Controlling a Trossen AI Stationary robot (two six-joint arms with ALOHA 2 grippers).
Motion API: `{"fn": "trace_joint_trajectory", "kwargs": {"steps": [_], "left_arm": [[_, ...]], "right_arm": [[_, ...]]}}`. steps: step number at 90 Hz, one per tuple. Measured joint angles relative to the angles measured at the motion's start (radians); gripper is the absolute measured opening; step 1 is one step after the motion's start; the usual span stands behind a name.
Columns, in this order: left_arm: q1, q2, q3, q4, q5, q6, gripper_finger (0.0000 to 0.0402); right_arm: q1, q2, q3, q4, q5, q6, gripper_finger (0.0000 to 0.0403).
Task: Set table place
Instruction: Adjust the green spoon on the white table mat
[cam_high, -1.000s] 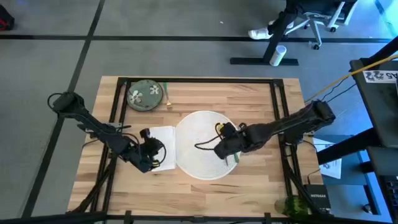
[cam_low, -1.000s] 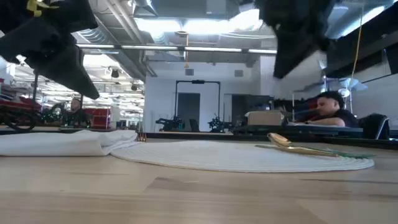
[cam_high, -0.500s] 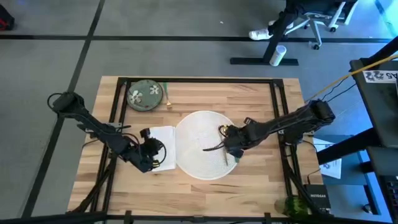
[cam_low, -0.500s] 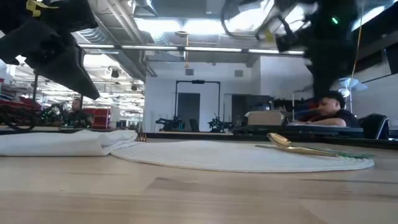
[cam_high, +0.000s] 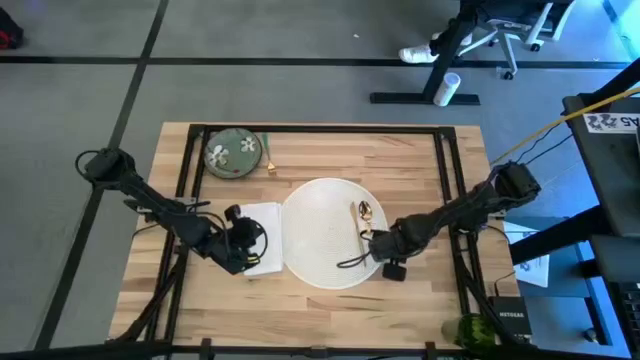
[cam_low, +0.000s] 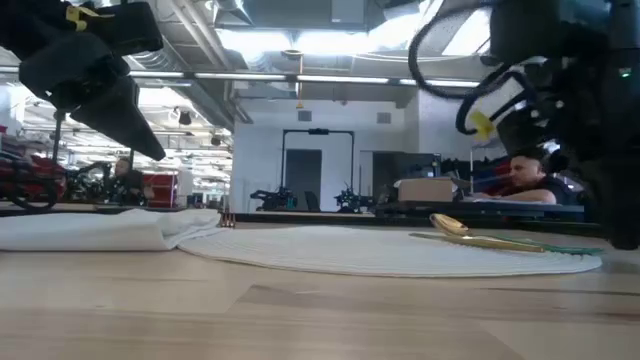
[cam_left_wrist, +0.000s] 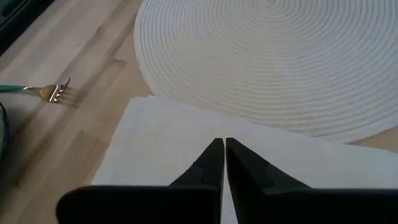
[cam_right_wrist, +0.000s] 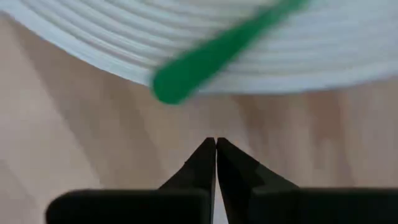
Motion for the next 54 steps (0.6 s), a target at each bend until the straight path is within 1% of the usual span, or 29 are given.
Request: {"fn": "trace_joint_trajectory", "kwargs": {"steps": [10,29,54], "left_arm": [[0.014,0.000,0.000,0.000,0.000,-0.004,0.0000],[0.028,0.000,0.000,0.001,0.000,-0.007,0.0000],[0.028,0.000,0.000,0.001,0.000,-0.069,0.0000]], "right_arm": [[0.003,0.000,-0.019,0.075,0.004,0.003,0.0000],[0.003,-0.002,-0.040,0.093,0.009,0.016,0.0000],[0.004,-0.001,-0.045,0.133,0.018,0.010,0.0000]]}}
